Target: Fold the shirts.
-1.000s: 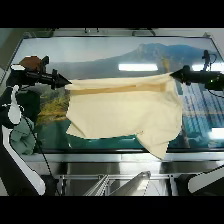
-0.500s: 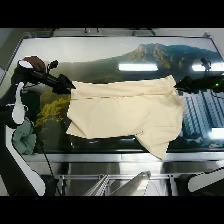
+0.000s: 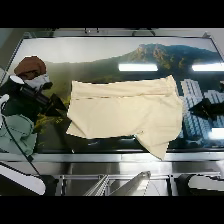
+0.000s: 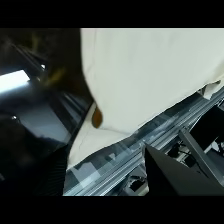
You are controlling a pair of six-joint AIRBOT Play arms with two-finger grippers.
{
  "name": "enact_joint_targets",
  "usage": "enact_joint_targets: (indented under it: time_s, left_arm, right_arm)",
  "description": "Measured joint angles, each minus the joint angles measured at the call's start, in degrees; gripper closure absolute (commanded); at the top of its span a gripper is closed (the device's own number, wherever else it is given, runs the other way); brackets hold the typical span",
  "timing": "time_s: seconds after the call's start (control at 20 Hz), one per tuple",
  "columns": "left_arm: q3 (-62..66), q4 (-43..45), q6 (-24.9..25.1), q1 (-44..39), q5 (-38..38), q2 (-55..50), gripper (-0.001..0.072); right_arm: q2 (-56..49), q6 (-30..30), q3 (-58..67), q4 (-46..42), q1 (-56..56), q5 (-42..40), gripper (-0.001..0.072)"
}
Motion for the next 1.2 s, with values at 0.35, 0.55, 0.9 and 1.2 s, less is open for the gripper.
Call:
enact_joint_targets:
  time_s: [0.35,0.55,0.9,1.2]
  left_arm:
    - [-7.02,0.83,2.23,-6.60,3.48,-1.84,0.0710]
    - [-5.60,4.85,1.38,-11.39,1.11,-3.34,0.0690]
    - [-5.22,8.70,1.33,-11.23,1.88,-0.90,0.0689]
    - [-5.33,8.55,1.31,-5.70,-3.41,2.43,0.0691]
  right_arm:
    - [9.16,1.33,-14.97,2.21,-2.19,-2.08,0.0211]
    - [11.10,2.78,-22.36,2.58,-2.29,-2.51,0.0212]
    - [11.63,1.75,-29.55,4.94,1.16,-6.36,0.0692]
    - [12.81,-1.92,-27.74,9.97,1.81,-1.95,0.0693]
